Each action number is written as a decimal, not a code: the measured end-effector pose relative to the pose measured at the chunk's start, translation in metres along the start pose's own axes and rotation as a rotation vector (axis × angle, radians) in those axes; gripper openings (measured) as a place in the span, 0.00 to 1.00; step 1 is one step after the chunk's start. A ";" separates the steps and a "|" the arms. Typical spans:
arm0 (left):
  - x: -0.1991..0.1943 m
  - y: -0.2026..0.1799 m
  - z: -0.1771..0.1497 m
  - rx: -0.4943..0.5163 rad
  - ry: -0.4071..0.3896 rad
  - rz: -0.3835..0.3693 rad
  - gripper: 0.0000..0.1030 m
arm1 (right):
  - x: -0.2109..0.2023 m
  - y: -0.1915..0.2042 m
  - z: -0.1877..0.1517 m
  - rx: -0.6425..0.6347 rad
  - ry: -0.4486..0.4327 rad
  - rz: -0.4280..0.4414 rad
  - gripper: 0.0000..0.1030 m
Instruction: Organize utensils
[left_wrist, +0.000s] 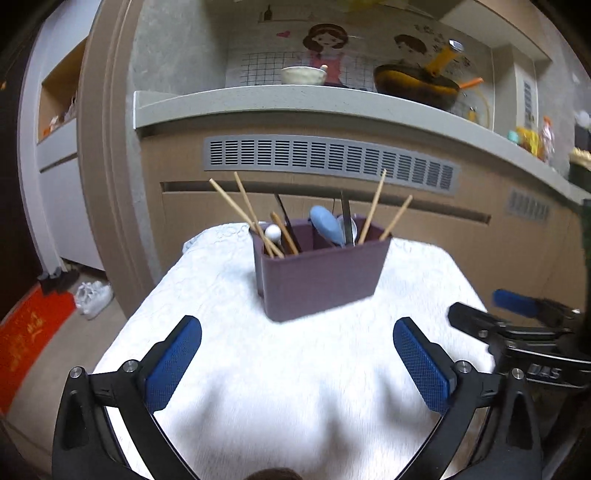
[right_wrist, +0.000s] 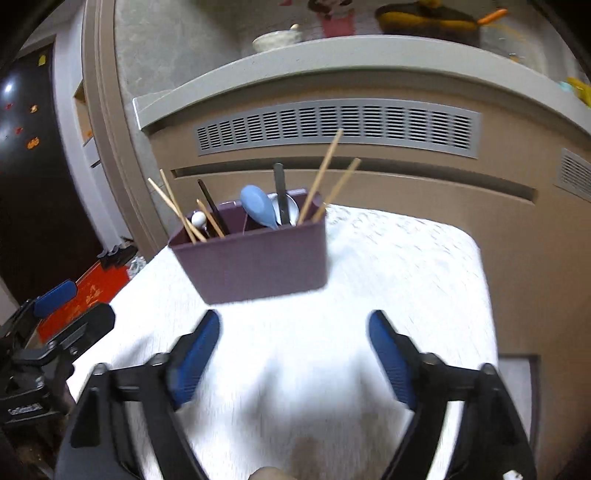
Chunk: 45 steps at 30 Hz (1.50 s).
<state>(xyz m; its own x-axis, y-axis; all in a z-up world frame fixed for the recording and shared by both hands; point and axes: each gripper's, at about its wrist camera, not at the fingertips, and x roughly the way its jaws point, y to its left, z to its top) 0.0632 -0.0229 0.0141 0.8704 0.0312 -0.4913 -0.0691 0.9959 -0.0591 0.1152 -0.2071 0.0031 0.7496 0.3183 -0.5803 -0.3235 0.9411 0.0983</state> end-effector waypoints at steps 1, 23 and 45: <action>-0.008 -0.001 -0.005 0.013 -0.010 0.002 1.00 | -0.008 0.001 -0.006 0.008 -0.013 -0.008 0.93; -0.045 -0.003 -0.022 0.005 -0.028 0.066 1.00 | -0.063 0.017 -0.044 0.012 -0.116 -0.172 0.98; -0.044 -0.007 -0.022 0.018 -0.011 0.057 1.00 | -0.065 0.015 -0.043 0.013 -0.125 -0.162 0.98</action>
<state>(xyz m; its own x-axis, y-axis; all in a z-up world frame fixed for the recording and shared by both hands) 0.0146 -0.0332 0.0165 0.8706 0.0885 -0.4840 -0.1097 0.9938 -0.0155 0.0368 -0.2181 0.0073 0.8574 0.1734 -0.4845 -0.1857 0.9823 0.0228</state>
